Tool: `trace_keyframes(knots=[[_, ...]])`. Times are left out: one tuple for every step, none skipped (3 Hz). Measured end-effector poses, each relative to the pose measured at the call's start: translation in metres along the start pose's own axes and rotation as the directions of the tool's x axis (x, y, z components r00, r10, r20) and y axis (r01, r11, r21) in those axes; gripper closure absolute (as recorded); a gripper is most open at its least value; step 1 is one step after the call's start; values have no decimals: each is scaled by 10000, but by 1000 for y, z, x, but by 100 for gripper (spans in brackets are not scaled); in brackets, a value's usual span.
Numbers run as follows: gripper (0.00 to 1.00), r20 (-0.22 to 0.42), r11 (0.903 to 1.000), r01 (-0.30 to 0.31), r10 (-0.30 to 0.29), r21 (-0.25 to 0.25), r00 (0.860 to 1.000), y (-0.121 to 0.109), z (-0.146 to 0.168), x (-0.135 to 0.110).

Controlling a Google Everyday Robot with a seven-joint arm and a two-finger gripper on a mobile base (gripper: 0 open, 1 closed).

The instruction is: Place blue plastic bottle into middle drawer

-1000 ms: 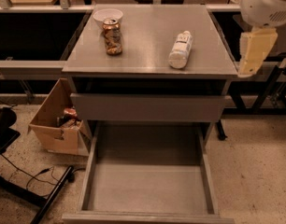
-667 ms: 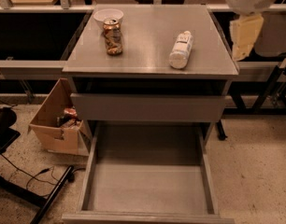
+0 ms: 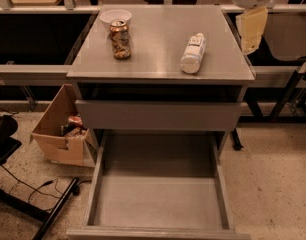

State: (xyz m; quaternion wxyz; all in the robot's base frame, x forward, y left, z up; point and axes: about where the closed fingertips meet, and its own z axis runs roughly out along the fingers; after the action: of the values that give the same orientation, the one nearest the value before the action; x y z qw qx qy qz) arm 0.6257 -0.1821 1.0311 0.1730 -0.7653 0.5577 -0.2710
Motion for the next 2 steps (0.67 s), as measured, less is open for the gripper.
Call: trace_keyframes(knots=[[0, -218, 9998, 156, -152, 155, 9996, -4, 3, -1], [0, -963, 9889, 1229, -1148, 834, 9887, -24, 18, 8]])
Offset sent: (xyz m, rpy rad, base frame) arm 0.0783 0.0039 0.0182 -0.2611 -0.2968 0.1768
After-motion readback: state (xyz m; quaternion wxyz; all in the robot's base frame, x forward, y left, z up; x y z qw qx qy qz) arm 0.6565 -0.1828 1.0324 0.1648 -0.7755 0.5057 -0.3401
